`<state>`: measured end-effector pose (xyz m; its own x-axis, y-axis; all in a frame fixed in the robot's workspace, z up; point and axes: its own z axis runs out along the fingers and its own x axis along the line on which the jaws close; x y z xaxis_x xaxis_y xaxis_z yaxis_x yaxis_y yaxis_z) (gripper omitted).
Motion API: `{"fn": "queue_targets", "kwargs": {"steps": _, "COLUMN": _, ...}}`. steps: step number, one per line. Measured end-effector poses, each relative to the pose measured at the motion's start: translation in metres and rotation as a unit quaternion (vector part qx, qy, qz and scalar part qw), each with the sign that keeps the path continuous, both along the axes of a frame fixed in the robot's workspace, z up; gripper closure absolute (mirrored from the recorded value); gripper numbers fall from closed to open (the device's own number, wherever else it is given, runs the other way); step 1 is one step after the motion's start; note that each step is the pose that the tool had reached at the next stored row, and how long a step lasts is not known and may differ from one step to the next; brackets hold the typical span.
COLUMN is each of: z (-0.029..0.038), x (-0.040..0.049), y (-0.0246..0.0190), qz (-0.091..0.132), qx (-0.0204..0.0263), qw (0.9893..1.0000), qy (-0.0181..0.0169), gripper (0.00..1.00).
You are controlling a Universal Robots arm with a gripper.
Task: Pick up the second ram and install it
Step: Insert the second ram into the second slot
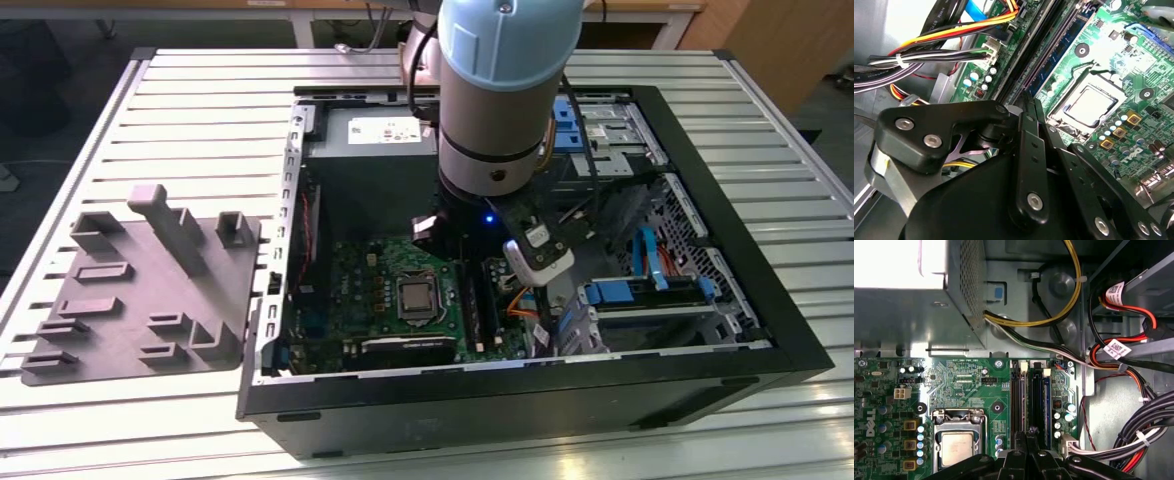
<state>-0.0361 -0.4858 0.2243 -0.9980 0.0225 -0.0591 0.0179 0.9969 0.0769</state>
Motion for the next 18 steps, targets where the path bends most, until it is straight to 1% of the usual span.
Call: {"fn": "queue_targets", "kwargs": {"steps": 18, "z": 0.0000, "x": 0.0010, "y": -0.0015, "qz": 0.000, "qx": -0.0001, "qw": 1.0000, "qy": 0.0000, "gripper": 0.88}}
